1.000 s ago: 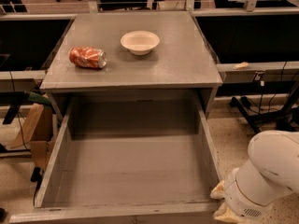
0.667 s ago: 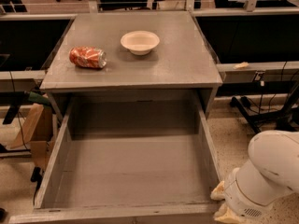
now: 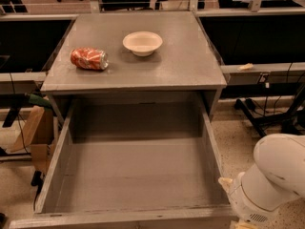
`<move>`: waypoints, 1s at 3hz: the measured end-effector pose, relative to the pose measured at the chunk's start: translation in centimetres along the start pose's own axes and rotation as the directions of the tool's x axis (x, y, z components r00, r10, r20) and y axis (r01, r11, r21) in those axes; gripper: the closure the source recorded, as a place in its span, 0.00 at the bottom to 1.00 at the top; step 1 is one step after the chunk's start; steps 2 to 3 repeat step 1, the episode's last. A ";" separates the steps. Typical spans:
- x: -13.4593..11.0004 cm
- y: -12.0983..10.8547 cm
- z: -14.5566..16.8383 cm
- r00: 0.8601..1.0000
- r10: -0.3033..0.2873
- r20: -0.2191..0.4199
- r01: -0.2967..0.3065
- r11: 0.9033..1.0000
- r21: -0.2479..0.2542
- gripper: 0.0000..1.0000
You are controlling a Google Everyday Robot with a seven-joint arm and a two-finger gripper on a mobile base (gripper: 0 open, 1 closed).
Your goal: Open top drawer
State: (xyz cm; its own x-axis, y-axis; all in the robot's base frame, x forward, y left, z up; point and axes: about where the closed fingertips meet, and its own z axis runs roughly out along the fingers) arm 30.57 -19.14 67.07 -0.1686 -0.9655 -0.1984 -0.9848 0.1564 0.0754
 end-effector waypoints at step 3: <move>0.0 0.0 0.0 1.000 0.000 0.000 0.000 1.000 0.000 0.00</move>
Offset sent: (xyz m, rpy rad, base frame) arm 0.0000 0.0000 0.0000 0.0000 0.0000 0.0000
